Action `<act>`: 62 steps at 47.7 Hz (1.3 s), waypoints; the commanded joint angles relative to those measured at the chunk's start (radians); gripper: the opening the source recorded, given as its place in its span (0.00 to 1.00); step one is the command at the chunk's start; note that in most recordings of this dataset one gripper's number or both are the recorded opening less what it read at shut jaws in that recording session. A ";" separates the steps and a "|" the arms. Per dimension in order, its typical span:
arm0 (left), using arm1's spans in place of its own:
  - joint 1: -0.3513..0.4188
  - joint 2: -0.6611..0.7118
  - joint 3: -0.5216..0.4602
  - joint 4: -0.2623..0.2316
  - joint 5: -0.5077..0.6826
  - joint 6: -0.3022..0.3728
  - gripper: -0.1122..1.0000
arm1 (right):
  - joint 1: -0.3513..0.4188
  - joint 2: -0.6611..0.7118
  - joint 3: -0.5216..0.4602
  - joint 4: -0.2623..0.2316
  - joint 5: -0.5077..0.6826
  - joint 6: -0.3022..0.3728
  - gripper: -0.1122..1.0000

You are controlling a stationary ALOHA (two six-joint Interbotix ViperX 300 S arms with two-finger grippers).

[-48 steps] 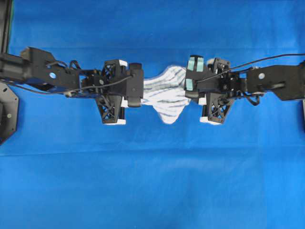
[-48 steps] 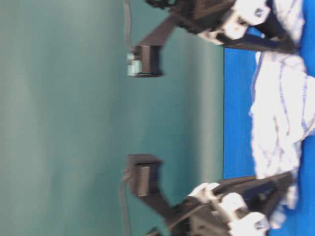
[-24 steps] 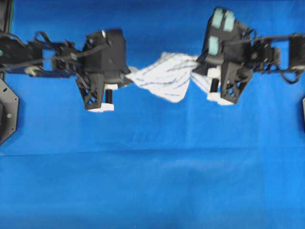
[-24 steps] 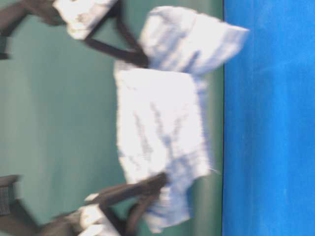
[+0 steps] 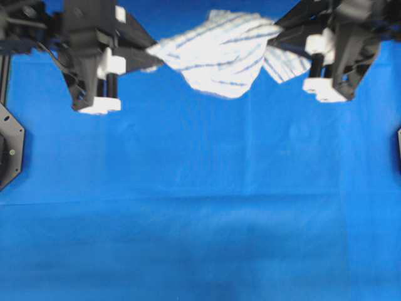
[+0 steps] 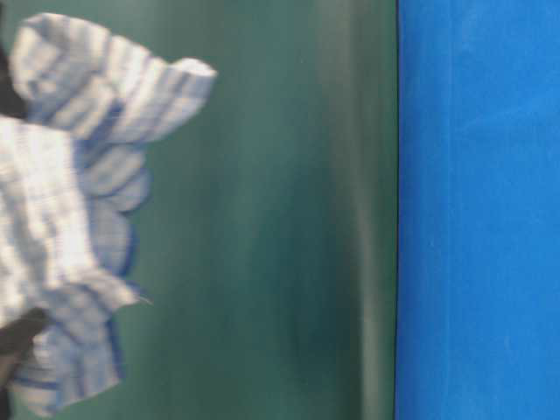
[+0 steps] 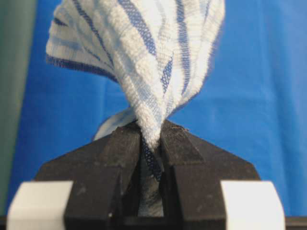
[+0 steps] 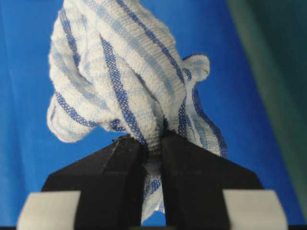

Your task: Lift the towel with both arms.

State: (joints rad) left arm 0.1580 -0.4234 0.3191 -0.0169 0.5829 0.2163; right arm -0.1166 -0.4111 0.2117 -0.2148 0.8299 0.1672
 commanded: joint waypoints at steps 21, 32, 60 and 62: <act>0.003 -0.017 -0.075 0.005 0.055 0.009 0.14 | 0.014 -0.015 -0.069 0.002 0.037 -0.012 0.21; 0.003 -0.028 -0.066 0.005 0.028 0.006 0.39 | 0.015 -0.012 -0.066 -0.003 0.032 -0.011 0.46; 0.003 -0.066 0.078 0.003 -0.080 0.006 0.89 | 0.017 0.002 0.011 -0.012 -0.046 -0.003 0.70; 0.003 -0.066 0.106 0.003 -0.107 0.006 0.89 | 0.017 0.003 0.031 -0.012 -0.067 0.002 0.70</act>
State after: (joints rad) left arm 0.1595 -0.4847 0.4019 -0.0123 0.5200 0.2240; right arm -0.1012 -0.4019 0.2286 -0.2240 0.7992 0.1657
